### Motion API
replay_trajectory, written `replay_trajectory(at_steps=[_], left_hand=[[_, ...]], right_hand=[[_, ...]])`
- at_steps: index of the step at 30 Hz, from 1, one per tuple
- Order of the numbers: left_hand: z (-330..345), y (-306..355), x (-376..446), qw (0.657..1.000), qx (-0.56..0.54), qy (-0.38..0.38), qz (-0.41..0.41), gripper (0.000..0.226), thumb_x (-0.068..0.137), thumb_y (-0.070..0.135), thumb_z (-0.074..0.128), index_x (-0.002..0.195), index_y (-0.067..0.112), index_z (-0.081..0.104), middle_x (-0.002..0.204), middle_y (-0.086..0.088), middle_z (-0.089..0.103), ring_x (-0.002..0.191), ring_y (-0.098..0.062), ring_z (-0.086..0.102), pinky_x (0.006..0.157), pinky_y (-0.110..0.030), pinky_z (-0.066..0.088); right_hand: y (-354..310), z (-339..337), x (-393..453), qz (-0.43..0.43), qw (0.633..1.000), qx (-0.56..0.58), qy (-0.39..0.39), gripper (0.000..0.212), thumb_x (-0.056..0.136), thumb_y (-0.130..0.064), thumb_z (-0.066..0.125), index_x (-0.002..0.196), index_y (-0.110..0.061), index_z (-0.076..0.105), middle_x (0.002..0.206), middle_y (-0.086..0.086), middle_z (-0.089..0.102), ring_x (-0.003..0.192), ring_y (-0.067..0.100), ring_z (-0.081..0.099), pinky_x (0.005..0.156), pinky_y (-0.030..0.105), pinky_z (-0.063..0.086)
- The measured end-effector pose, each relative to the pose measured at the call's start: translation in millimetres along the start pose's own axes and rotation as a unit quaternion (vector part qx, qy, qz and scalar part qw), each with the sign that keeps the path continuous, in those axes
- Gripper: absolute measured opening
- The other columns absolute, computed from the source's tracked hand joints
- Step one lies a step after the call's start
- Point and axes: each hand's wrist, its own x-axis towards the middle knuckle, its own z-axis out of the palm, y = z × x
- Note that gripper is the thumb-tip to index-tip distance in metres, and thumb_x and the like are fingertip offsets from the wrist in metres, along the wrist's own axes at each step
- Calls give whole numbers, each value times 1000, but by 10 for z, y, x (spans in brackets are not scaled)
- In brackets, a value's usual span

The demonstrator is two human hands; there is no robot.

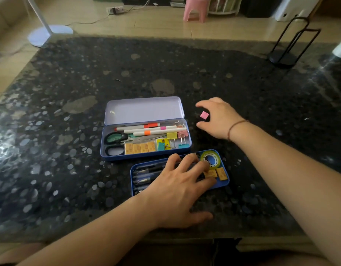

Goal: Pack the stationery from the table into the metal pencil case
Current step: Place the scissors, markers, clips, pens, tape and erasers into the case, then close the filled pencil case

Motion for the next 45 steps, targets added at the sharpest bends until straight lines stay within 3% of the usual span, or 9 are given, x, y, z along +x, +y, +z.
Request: replay_trajectory(at_steps=[5, 9, 12, 17, 22, 31, 35, 39, 45], left_hand=[[-71, -69, -68, 1000, -10, 11, 5, 65, 83, 69, 42, 139, 37, 35, 149, 0, 28, 136, -27, 21, 107, -50, 22], [-151, -223, -141, 998, -28, 38, -45, 70, 80, 72, 43, 140, 37, 34, 146, 7, 29, 135, -21, 21, 109, -45, 21], [-152, -284, -175, 997, -21, 32, -70, 76, 78, 73, 44, 141, 35, 30, 145, 8, 30, 134, -20, 22, 110, -46, 23], [-128, -266, -184, 996, -10, 33, -83, 78, 76, 72, 47, 142, 33, 31, 144, 7, 34, 132, -21, 26, 107, -44, 27], [-123, -240, -169, 996, -10, 31, -86, 77, 76, 70, 48, 142, 32, 31, 143, 8, 35, 131, -20, 25, 106, -44, 25], [-125, -254, -161, 997, -14, 22, -79, 76, 76, 68, 49, 141, 33, 32, 143, 8, 36, 131, -21, 26, 105, -46, 28], [-202, -303, -220, 997, -13, 16, -69, 79, 75, 72, 49, 142, 35, 30, 147, 8, 30, 134, -21, 24, 108, -46, 26], [-348, -411, -508, 988, -4, 41, -146, 81, 65, 81, 48, 131, 35, 37, 131, 11, 41, 122, -16, 36, 103, -42, 36], [-209, -368, -933, 964, -30, 27, -262, 102, 56, 85, 52, 139, 35, 20, 136, 15, 43, 120, -12, 43, 101, -32, 37]], right_hand=[[-37, -2, 64, 11, 998, -50, 33, 12, 87, -16, 65, 98, -20, 67, 106, 3, 59, 94, 20, 59, 80, 32, 50], [64, -232, -579, 1, 994, 94, 63, 13, 84, -12, 66, 80, -24, 66, 79, -9, 66, 75, 8, 65, 70, 23, 50], [6, -289, -1224, 34, 975, 218, -36, 19, 81, -11, 70, 78, -30, 72, 78, -15, 71, 74, -4, 66, 71, 19, 53], [60, 0, -1544, 29, 990, 138, -28, 21, 83, -16, 69, 83, -37, 72, 84, -26, 66, 88, -9, 60, 94, 24, 48], [72, 90, -1509, -15, 996, 84, 3, 22, 83, -8, 67, 87, -28, 74, 89, -23, 57, 85, -10, 54, 73, -4, 35], [73, 231, -1465, -41, 998, 36, 19, 16, 79, -21, 73, 90, -31, 67, 89, -17, 53, 84, 0, 52, 73, 14, 44], [157, 102, -1473, -14, 994, 99, 46, 48, 76, -23, 75, 116, -40, 54, 108, -24, 45, 93, -11, 46, 78, 11, 43], [207, -55, -1375, -38, 985, 16, -169, 116, 65, -39, 81, 139, -55, -7, 136, -34, 10, 128, -5, 14, 111, 28, 28], [241, -46, -1205, -5, 978, 68, -199, 118, 58, -38, 86, 133, -65, -1, 141, -17, 23, 126, 1, 28, 110, 34, 33]])
